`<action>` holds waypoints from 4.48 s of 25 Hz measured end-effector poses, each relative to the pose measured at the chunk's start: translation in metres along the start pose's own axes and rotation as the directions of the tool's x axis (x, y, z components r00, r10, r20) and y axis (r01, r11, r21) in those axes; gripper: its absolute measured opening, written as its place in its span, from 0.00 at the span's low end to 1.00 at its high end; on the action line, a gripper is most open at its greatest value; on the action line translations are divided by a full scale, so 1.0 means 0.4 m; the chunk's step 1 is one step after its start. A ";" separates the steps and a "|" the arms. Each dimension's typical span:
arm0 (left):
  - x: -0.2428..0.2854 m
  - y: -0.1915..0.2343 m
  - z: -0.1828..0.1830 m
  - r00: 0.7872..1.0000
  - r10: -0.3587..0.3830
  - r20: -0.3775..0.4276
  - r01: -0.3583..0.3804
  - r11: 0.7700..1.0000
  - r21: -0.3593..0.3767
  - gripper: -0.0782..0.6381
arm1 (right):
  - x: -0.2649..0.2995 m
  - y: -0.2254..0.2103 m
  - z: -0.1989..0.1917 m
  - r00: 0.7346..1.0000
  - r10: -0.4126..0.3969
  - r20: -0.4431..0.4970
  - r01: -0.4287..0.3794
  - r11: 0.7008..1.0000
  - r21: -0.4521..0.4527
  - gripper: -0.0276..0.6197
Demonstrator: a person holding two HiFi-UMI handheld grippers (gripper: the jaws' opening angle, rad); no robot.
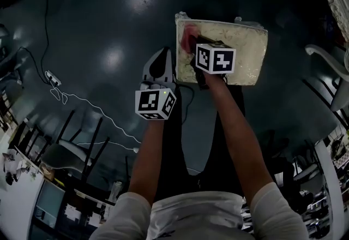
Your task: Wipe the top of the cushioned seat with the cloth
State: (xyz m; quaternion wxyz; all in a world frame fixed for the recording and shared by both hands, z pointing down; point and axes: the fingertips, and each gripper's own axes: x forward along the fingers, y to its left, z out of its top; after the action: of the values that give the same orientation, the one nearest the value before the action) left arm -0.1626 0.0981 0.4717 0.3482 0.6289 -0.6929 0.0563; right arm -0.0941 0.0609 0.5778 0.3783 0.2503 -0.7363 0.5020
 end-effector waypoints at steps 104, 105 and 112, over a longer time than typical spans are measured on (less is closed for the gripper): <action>0.107 -0.325 -0.097 0.991 -0.128 -0.031 0.129 0.991 0.032 0.12 | -0.403 -0.721 -0.130 0.928 -0.368 0.052 0.344 0.904 0.255 0.08; 0.097 -0.302 -0.089 0.992 -0.121 -0.027 0.122 0.992 0.034 0.12 | -0.404 -0.725 -0.129 0.925 -0.375 0.051 0.350 0.899 0.264 0.08; 0.011 -0.136 -0.034 0.998 -0.063 -0.010 0.064 0.997 0.036 0.12 | -0.410 -0.466 -0.052 0.922 -0.320 0.218 0.282 0.941 0.187 0.08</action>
State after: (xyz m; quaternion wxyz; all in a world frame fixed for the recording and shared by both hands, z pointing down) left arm -0.1075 0.0903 0.4649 0.3412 0.6566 -0.6699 0.0606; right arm 0.1484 0.0093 0.5521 0.3369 0.4489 -0.6895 0.4577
